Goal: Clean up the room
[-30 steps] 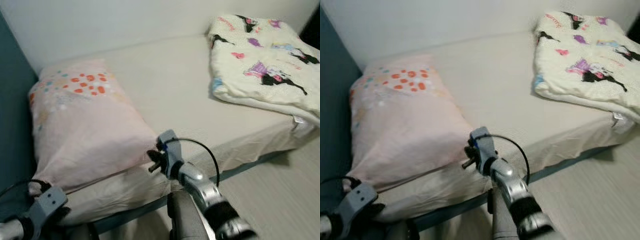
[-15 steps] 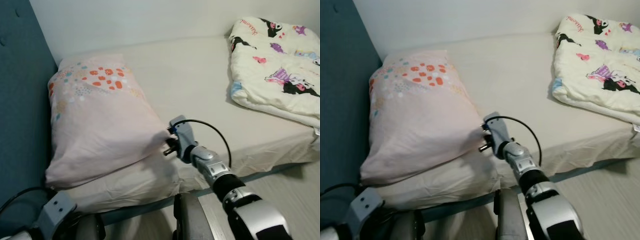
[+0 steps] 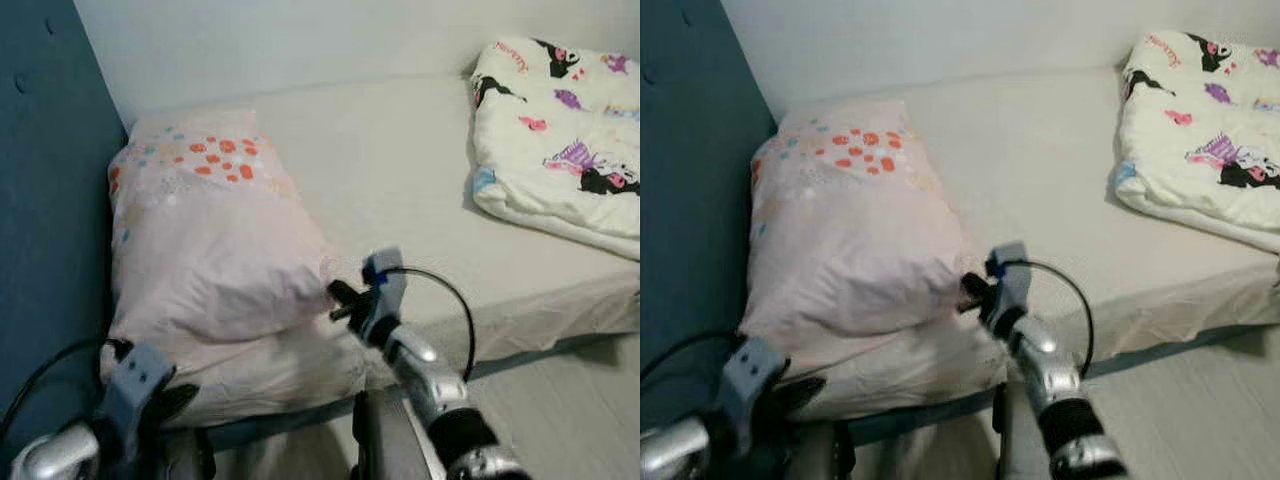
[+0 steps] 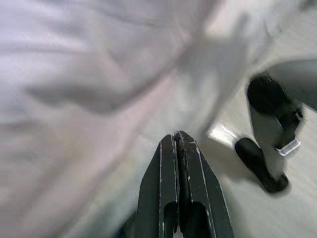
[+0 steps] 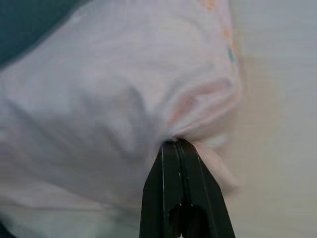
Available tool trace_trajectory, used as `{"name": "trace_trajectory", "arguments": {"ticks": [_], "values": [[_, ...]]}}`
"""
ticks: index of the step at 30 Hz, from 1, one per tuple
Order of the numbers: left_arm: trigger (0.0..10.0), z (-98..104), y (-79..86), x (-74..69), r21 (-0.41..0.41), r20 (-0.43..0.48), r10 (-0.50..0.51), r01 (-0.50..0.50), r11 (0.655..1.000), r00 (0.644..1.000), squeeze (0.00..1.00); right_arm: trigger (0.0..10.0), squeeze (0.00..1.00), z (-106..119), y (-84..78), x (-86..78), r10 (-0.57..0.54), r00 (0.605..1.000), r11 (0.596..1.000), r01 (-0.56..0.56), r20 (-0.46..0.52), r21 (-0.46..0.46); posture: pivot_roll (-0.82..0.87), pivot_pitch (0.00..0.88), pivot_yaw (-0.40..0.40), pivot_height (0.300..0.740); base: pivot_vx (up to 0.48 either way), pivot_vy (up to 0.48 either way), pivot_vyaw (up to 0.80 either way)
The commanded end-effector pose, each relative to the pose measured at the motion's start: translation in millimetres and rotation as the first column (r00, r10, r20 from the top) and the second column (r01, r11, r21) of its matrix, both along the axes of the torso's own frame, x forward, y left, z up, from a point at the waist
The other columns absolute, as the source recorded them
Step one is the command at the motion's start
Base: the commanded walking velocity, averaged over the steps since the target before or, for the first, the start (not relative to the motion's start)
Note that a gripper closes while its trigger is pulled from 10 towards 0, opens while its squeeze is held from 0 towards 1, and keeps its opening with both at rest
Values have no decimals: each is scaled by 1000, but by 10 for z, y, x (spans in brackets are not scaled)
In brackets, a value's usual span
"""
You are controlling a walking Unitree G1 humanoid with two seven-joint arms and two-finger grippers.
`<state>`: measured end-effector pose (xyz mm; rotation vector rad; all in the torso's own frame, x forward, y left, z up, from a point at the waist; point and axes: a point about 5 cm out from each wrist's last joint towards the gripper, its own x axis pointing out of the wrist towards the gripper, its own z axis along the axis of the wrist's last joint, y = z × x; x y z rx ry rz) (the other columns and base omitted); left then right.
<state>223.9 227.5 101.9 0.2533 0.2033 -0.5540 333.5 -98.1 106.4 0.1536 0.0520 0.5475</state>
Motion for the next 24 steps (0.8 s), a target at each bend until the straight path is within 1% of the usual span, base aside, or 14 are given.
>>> {"name": "trace_trajectory", "arguments": {"ticks": [1,4,8,10,11,12,13,15,16,17,18,21,23,24], "values": [[10000,-108,61,-37,18,-46,58,-58,998,997,0,10000,0,8,-3,-60,-9,1000,1000,9,11,-1,3,161,-40,578,0,0,0],[10000,-121,31,-20,12,-60,51,-51,999,997,0,10000,0,-87,-2,-261,-23,1000,1000,23,9,-3,-7,137,-25,578,0,0,0],[10000,-93,-66,61,-77,-37,110,-113,991,993,0,10000,0,-157,-128,-455,-121,993,992,121,16,-31,-18,120,-13,578,0,0,0],[10000,-93,-66,61,-77,-37,110,-113,991,993,0,10000,0,-157,-128,-455,-121,993,992,121,16,-31,-18,120,-13,578,0,0,0],[10000,-86,-87,93,-101,-20,149,-150,983,989,0,10000,0,-179,-176,-494,-149,989,988,149,2,-41,-21,118,-12,578,0,0,0],[10000,-86,-87,93,-101,-20,149,-150,983,989,0,10000,0,-179,-176,-494,-149,989,988,149,2,-41,-21,118,-12,578,0,0,0],[10000,-78,-80,168,-156,-7,278,-275,949,961,0,10000,0,-195,-276,-534,-223,975,974,222,0,-53,-26,115,-10,578,0,0,0],[10000,-78,-80,168,-156,-7,278,-275,949,961,0,10000,0,-195,-276,-534,-223,975,974,222,0,-53,-26,115,-10,578,0,0,0],[10000,-86,-65,231,-225,-25,407,-402,888,913,0,10000,0,-207,-378,-551,-301,954,952,301,-3,-51,-27,112,-11,578,0,0,0],[10000,-130,-78,316,-283,-78,572,-569,772,816,0,10000,0,-219,-537,-503,-432,902,899,431,0,-80,-33,109,-8,578,0,0,0],[10000,-142,-101,337,-281,-82,598,-594,754,797,0,10000,0,-219,-567,-471,-457,890,886,455,3,-94,-33,109,-8,578,0,0,0],[10000,-143,-177,364,-258,-55,584,-577,775,810,0,10000,0,-192,-591,-441,-472,881,875,473,33,-108,-31,108,-9,578,0,0,0],[10000,-121,-324,403,-260,-2,545,-526,810,839,0,10000,0,-180,-588,-406,-460,887,881,461,37,-107,-31,100,-10,578,0,0,0],[10000,-93,-459,439,-277,44,497,-467,840,867,0,10000,0,-146,-549,-391,-409,911,905,412,56,-104,-28,95,-12,578,0,0,0]]}}
